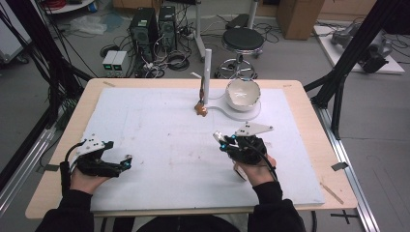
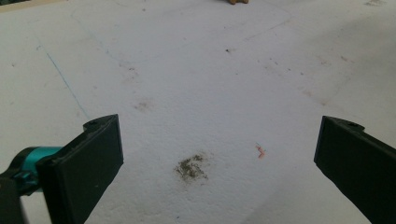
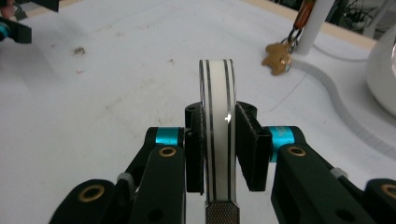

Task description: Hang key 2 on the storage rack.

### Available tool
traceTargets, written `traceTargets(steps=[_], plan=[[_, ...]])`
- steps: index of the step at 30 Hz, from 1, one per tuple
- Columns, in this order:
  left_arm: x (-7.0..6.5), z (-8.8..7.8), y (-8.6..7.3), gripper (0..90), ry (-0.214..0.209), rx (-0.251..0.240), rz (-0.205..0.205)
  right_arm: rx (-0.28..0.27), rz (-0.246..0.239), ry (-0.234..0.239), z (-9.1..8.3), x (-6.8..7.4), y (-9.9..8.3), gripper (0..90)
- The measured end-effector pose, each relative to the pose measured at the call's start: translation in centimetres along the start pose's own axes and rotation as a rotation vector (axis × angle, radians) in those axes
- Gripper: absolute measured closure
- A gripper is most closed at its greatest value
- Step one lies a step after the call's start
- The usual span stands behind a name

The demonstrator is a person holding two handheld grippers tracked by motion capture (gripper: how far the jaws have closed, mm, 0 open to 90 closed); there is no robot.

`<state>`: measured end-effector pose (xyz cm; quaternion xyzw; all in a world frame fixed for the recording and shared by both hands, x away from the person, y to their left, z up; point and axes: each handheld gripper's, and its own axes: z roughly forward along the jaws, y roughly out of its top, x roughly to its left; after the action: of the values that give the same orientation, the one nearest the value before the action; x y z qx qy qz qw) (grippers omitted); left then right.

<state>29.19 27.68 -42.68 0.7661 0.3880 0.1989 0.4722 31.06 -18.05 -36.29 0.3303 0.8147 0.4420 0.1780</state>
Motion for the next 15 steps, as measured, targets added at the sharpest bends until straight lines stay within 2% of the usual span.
traceTargets(steps=[7,11,15], plan=[[-0.1,0.0,0.0,1.7,0.001,-0.001,0.008,-0.028,-0.036,-0.016,0.1,0.0,2.8,74.5],[-0.1,0.1,0.0,1.7,0.001,-0.001,0.007,-0.05,-0.041,0.006,0.4,-0.3,4.4,74.7],[0.1,0.0,0.0,1.7,0.004,-0.004,0.001,-0.067,-0.034,0.027,0.9,-1.1,6.0,74.7]])
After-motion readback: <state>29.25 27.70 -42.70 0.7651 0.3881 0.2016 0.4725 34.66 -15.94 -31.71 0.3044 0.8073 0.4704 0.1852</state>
